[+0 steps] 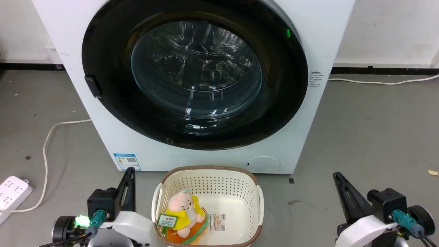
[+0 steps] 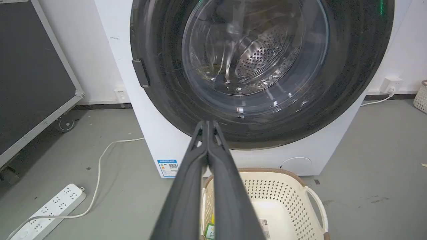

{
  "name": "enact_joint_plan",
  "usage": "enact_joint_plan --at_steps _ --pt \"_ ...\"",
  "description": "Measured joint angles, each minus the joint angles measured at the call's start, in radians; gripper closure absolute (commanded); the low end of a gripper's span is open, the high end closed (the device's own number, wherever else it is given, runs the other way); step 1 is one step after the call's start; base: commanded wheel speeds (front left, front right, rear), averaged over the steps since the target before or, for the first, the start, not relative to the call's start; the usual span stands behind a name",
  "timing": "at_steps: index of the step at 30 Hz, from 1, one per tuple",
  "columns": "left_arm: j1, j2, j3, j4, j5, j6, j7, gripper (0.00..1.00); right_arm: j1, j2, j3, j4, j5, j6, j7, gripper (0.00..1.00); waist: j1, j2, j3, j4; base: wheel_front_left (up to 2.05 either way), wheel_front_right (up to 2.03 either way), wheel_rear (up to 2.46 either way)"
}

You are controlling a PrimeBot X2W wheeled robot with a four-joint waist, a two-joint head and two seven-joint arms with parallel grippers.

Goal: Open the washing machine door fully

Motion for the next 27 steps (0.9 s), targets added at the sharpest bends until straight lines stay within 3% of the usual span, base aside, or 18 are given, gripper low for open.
enact_joint_plan --at_steps 27 --pt "0.0 0.0 0.0 0.0 0.0 0.0 0.0 1.0 0.0 0.0 0.0 0.0 0.0 0.0 0.0 1.0 0.0 0.0 0.0 0.0 0.0 0.0 0.0"
